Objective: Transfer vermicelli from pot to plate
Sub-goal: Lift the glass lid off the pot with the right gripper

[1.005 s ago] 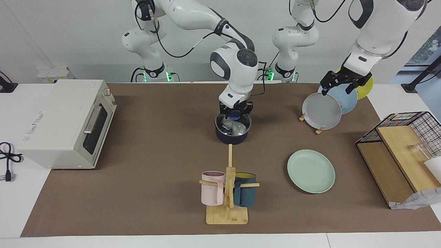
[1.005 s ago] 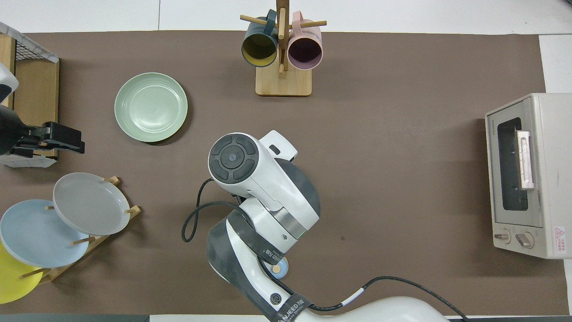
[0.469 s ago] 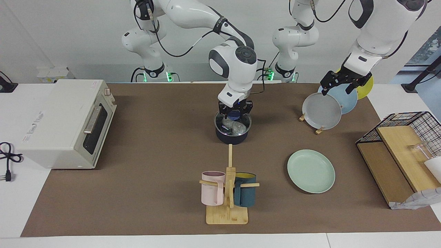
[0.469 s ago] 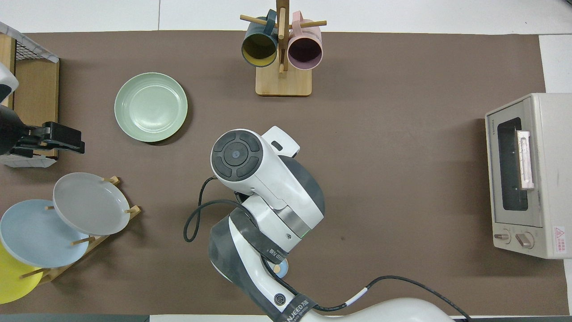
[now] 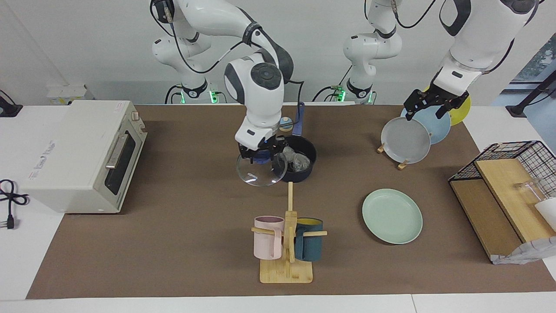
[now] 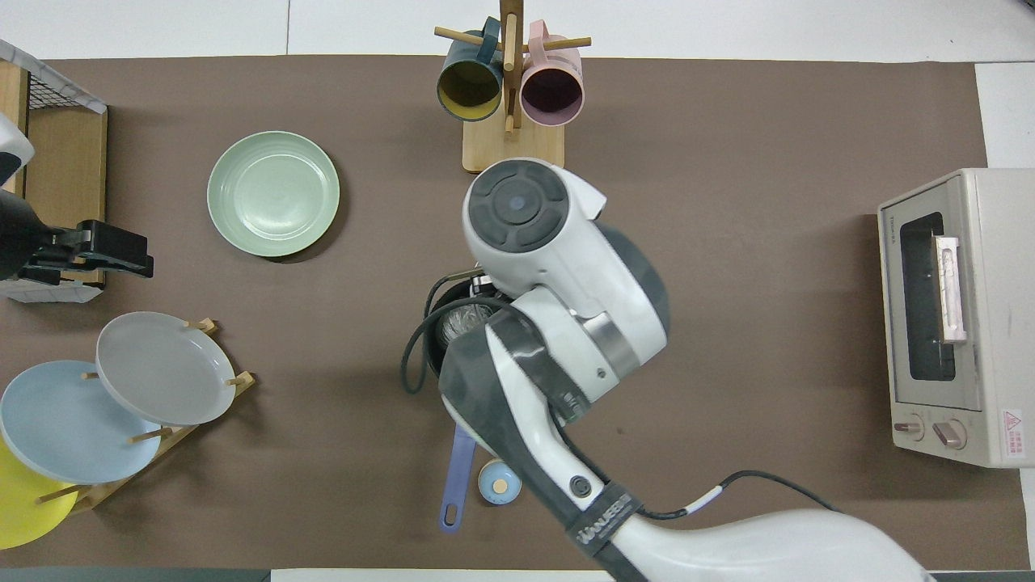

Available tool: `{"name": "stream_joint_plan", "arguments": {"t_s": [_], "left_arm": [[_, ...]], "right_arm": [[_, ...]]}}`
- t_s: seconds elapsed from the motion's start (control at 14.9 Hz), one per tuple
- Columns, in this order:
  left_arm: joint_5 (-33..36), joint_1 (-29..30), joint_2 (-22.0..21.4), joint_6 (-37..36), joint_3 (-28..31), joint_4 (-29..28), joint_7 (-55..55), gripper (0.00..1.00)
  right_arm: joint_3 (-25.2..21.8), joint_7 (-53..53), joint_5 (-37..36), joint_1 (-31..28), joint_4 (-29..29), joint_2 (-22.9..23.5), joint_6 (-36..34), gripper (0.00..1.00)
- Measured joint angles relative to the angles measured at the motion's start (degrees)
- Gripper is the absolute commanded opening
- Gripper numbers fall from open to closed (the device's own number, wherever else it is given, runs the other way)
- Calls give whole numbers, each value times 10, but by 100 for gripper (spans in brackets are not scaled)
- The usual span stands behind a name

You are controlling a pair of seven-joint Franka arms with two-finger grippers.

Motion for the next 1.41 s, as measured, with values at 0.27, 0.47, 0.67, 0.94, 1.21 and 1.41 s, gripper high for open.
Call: {"name": "stream_joint_plan", "arguments": {"t_s": [0.27, 0.47, 0.67, 0.94, 1.21, 1.41], "left_arm": [[0, 0, 0, 0, 0, 0, 0, 100], [0, 0, 0, 0, 0, 0, 0, 100], [0, 0, 0, 0, 0, 0, 0, 100], [0, 0, 0, -1, 0, 0, 0, 100], [0, 0, 0, -2, -4, 0, 0, 100], [0, 0, 0, -2, -5, 0, 0, 100]], "right_arm": [[-1, -145, -2, -101, -18, -3, 5, 49], [-2, -242, -2, -172, -58, -4, 53, 49], [-1, -260, -5, -184, -128, -19, 116, 49], [1, -260, -7, -182, -215, -48, 176, 49], [1, -260, -8, -185, -258, -58, 213, 53], [1, -260, -8, -185, -278, -59, 233, 67]]}}
